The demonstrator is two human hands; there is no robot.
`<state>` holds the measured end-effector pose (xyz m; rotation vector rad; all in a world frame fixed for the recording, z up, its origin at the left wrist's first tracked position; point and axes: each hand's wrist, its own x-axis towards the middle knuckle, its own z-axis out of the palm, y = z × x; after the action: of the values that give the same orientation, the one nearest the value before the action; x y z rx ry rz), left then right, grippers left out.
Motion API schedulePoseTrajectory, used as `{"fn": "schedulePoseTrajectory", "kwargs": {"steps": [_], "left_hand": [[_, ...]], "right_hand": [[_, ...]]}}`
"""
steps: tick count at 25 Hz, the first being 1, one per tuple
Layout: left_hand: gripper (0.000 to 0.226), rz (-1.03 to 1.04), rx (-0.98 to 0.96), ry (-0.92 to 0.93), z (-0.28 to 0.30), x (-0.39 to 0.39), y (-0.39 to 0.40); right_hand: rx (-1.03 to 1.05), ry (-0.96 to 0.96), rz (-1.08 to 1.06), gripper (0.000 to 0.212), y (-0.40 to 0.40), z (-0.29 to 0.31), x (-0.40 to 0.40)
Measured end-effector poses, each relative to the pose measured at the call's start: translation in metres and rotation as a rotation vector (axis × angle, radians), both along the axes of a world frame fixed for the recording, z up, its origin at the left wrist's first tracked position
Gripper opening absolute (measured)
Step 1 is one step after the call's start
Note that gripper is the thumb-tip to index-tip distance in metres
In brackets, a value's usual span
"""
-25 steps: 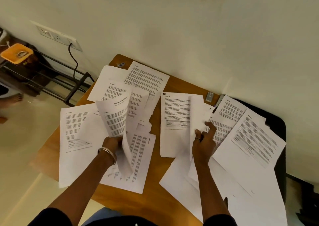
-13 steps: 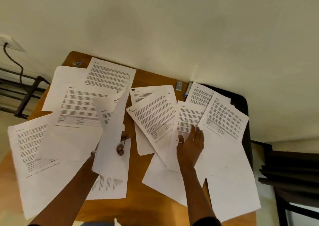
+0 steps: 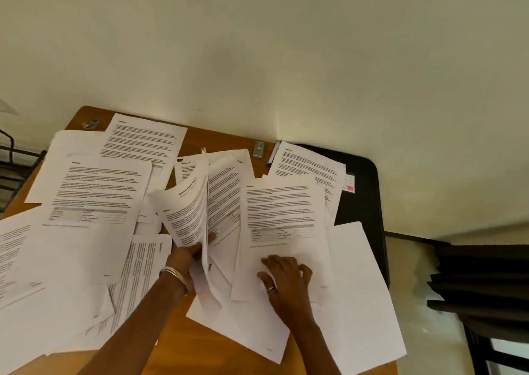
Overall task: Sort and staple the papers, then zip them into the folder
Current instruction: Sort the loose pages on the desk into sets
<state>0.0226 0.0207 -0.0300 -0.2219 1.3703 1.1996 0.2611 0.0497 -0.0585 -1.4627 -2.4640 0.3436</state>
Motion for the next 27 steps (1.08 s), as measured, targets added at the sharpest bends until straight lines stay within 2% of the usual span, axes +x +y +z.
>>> {"fn": "schedulePoseTrajectory", "kwargs": {"steps": [3,5,8,12,14,17,19,22,24,27], "left_hand": [[0.037,0.023,-0.044,0.051,-0.017,0.001,-0.004],[0.037,0.109,-0.064,0.055,-0.027,0.000,-0.006],[0.036,0.205,-0.089,0.041,-0.026,0.007,-0.010],[0.036,0.249,-0.095,0.004,-0.029,0.006,-0.013],[0.037,0.238,-0.089,-0.024,-0.035,0.002,-0.012],[0.051,0.266,-0.053,-0.075,-0.053,-0.004,-0.017],[0.058,0.286,-0.036,-0.131,-0.035,0.003,-0.016],[0.017,0.363,0.024,-0.139,-0.021,0.006,-0.003],[0.034,0.414,0.076,-0.124,-0.008,0.006,0.014],[0.025,0.368,0.144,-0.168,0.011,0.014,0.045]], "right_hand": [[-0.028,0.054,-0.217,0.047,0.034,0.003,0.012],[-0.114,-0.036,-0.284,0.061,0.055,0.001,0.016],[-0.169,-0.216,-0.118,0.071,0.061,-0.010,0.014],[-0.166,-0.300,0.045,0.072,0.043,-0.020,0.005],[-0.172,-0.307,0.033,0.070,0.034,-0.022,0.001],[-0.144,-0.267,0.028,0.067,0.034,-0.022,-0.001],[-0.074,-0.175,0.010,0.058,0.039,-0.018,-0.002],[-0.062,0.067,-0.222,0.054,0.062,-0.007,-0.003],[-0.136,0.112,-0.368,0.064,0.083,-0.002,-0.001],[-0.280,-0.032,-0.306,0.077,0.103,-0.009,0.000]]}}
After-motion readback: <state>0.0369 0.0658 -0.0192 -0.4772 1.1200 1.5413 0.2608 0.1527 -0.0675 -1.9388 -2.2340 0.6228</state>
